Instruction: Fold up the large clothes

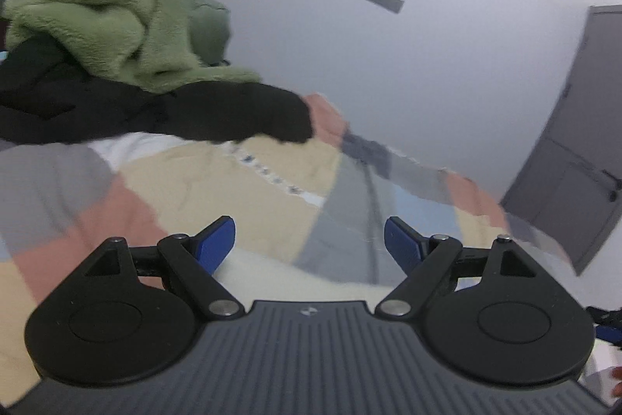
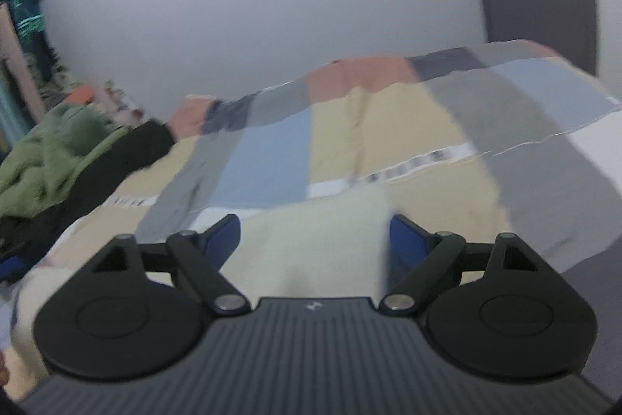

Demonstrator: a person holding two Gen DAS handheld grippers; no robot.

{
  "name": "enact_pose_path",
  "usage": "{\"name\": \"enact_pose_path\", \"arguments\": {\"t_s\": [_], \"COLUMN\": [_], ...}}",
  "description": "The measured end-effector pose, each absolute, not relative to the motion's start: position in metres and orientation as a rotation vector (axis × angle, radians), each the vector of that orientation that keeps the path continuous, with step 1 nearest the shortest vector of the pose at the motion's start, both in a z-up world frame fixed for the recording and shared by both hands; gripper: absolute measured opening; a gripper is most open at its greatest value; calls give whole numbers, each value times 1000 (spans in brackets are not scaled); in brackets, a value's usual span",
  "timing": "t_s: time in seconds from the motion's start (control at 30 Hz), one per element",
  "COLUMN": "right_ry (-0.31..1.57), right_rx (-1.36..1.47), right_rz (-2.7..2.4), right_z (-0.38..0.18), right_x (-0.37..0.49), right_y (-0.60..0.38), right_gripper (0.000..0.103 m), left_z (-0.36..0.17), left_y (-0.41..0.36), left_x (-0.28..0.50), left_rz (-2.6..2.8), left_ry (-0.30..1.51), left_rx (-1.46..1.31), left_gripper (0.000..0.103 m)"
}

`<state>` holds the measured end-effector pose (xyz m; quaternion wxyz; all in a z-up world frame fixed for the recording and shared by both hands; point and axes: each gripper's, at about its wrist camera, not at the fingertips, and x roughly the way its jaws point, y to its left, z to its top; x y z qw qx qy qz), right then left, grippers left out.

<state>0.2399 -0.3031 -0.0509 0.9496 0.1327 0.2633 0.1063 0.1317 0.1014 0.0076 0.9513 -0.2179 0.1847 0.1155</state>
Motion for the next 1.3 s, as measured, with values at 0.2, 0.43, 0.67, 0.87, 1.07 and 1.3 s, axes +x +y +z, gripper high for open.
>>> {"name": "enact_pose_path", "arguments": {"t_s": [0.2, 0.43, 0.67, 0.87, 1.07, 1.3], "right_ry": [609, 693, 720, 732, 651, 528], "right_rx": [336, 376, 417, 362, 308, 333], "right_rz": [152, 215, 286, 326, 327, 311], "right_z": [-63, -88, -104, -99, -81, -70], "right_x": [262, 295, 305, 302, 291, 290], "right_y": [-332, -331, -328, -319, -315, -323], "right_gripper": [86, 85, 82, 45, 32, 32], "left_z": [-20, -41, -50, -44, -20, -5], "left_y": [127, 131, 132, 131, 127, 123], "left_x": [142, 154, 161, 160, 151, 164], "left_rz": [257, 255, 252, 262, 220, 166], "left_ry": [485, 570, 582, 582, 487, 439], "left_rx": [-525, -556, -579, -564, -552, -528], "left_gripper": [87, 86, 78, 51, 37, 36]}}
